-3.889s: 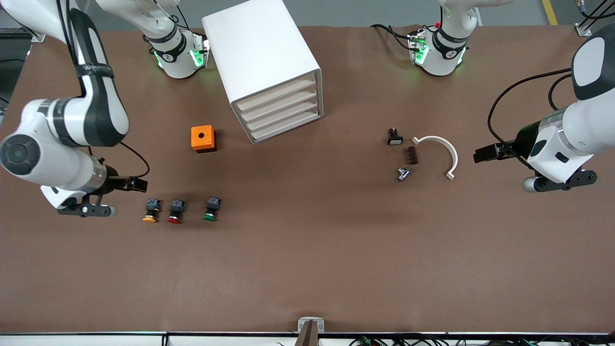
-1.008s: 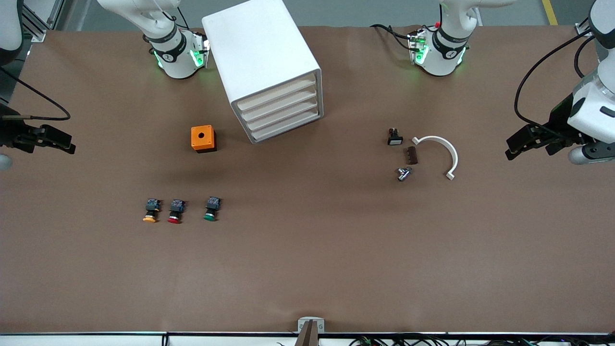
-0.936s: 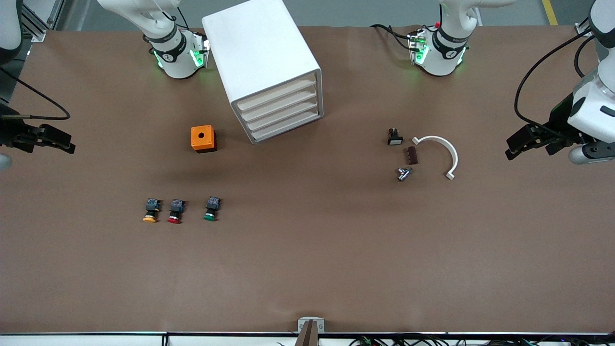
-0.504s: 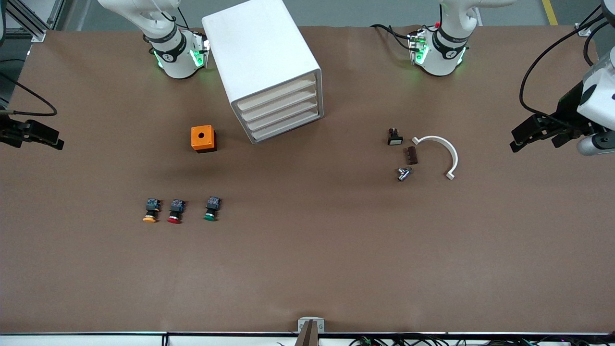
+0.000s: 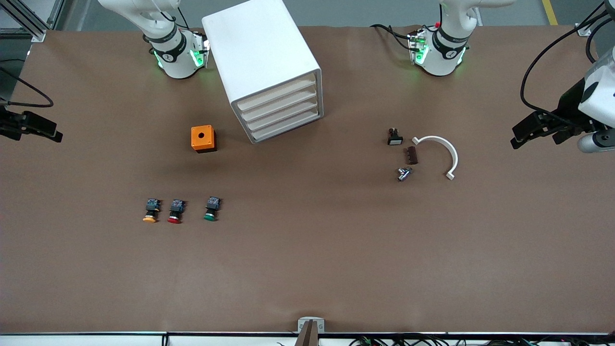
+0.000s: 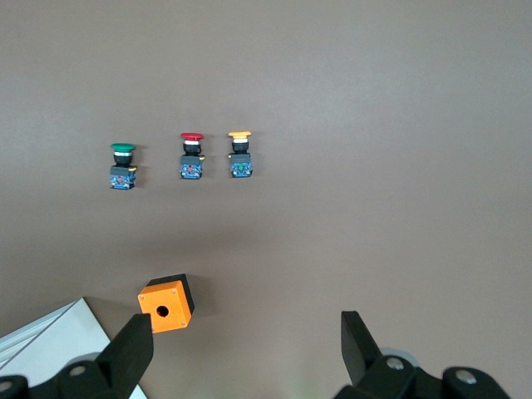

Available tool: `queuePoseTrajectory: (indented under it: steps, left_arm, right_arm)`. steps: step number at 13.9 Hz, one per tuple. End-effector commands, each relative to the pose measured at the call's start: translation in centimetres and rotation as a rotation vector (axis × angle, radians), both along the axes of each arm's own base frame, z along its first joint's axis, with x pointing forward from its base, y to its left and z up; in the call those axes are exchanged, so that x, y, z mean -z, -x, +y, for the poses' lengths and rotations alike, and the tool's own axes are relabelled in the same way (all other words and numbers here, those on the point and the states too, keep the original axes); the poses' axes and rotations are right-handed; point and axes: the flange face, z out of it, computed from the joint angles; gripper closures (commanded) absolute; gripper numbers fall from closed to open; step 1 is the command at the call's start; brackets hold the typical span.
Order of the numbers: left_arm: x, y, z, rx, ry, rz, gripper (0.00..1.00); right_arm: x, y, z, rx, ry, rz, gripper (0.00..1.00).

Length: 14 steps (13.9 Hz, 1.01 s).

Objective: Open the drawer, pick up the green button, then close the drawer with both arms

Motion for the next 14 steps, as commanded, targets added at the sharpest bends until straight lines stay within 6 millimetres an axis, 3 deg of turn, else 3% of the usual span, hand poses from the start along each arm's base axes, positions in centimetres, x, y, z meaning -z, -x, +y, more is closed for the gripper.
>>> queuePoseTrajectory:
  steps: [1,7,14]
  left_arm:
    - [-0.3,0.2,0.0,0.008,-0.005,0.022,0.0]
    - [0.2,1.9,-0.1,0.015,-0.011,0.084,0.0]
    - [0.2,1.9,0.0,0.012,-0.013,0.084,0.0]
  right_arm:
    - [-2.0,1.3,0.9,-0.031,0.024,-0.024,0.0]
    - [-2.5,2.1,0.1,-0.076,0.028,-0.023,0.0]
    - [-2.0,4.3,0.6,-0.081,0.018,-0.007,0.0]
